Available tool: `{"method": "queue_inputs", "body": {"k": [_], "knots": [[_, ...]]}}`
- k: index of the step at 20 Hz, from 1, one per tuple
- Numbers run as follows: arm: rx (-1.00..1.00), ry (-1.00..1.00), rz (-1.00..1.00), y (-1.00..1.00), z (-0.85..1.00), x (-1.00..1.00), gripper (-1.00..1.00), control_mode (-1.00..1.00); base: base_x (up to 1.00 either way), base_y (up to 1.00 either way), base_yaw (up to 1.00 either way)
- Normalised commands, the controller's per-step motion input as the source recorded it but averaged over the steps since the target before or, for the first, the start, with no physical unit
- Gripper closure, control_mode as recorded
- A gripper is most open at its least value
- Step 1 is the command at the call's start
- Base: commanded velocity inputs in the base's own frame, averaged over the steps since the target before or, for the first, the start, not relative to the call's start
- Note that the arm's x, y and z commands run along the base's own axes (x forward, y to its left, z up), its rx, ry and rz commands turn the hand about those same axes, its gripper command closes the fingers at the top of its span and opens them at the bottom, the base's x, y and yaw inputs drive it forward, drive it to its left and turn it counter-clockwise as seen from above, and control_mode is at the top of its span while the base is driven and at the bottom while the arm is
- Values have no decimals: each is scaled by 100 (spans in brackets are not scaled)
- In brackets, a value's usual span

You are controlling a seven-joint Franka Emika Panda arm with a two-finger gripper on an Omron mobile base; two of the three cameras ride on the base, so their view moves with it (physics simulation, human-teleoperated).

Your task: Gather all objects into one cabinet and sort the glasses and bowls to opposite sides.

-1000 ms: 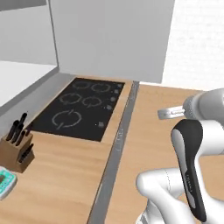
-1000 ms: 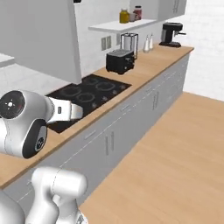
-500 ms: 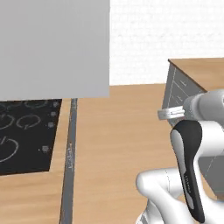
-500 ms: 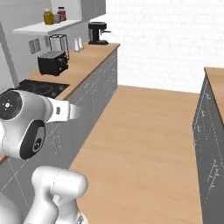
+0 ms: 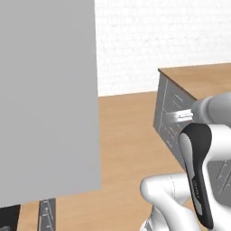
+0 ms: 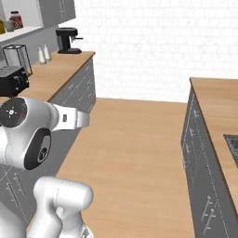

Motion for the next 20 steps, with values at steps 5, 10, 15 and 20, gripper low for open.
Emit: {"method": "queue_inputs", "body": {"k": [5, 10, 15, 20], "knots": [[0, 0, 0, 0, 0, 0, -100, 100, 100, 0, -7], [0, 0, 0, 0, 0, 0, -100, 100, 100, 0, -7], [0, 0, 0, 0, 0, 0, -100, 100, 100, 12, -2], [0, 0, 0, 0, 0, 0, -100, 100, 100, 2, 6]]}}
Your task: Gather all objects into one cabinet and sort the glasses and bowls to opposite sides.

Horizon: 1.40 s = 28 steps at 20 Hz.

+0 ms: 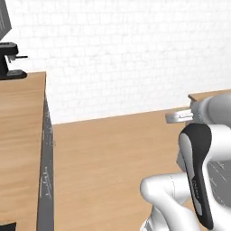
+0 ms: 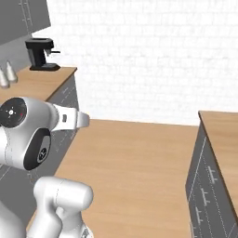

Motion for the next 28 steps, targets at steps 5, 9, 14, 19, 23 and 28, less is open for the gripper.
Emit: {"method": "queue_inputs", "body": {"k": [5, 9, 14, 19, 23, 28], "knots": [[0, 0, 0, 0, 0, 0, -100, 100, 99, 12, 18], [0, 0, 0, 0, 0, 0, -100, 100, 75, 5, 33], [0, 0, 0, 0, 0, 0, -100, 100, 39, 0, 49], [0, 0, 0, 0, 0, 0, -100, 100, 1, 0, 62], [0, 0, 0, 0, 0, 0, -100, 100, 1, 0, 67], [0, 0, 0, 0, 0, 0, -100, 100, 10, 0, 68]]}}
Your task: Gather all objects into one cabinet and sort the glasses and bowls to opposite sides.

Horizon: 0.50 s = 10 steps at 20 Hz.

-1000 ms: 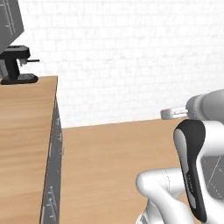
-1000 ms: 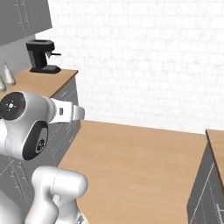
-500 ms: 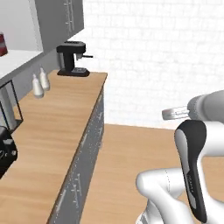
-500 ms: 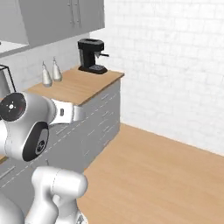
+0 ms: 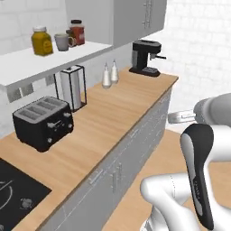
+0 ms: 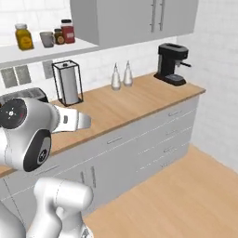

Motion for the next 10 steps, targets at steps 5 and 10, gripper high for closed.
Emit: {"method": "queue_inputs", "body": {"k": [5, 10], "knots": [[0, 0, 0, 0, 0, 0, -100, 100, 9, -1, 67], [0, 0, 0, 0, 0, 0, -100, 100, 11, -18, 64]]}}
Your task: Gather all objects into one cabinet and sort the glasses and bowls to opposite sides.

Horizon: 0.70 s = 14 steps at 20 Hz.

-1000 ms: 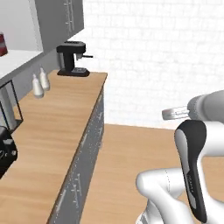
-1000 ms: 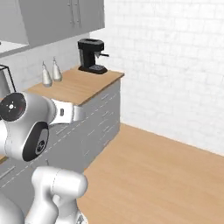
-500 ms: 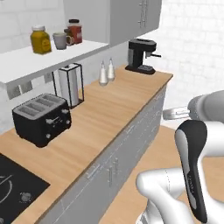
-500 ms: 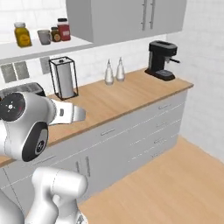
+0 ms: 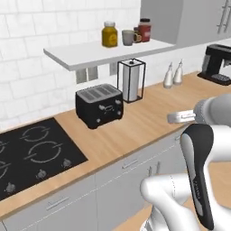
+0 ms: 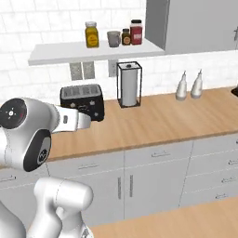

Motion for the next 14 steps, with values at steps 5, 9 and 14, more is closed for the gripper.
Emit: {"method": "queue_inputs", "body": {"k": [5, 9, 14], "knots": [[0, 0, 0, 0, 0, 0, -100, 100, 7, -59, 58], [0, 0, 0, 0, 0, 0, -100, 100, 0, -70, 56], [0, 0, 0, 0, 0, 0, -100, 100, 0, -60, 40]]}}
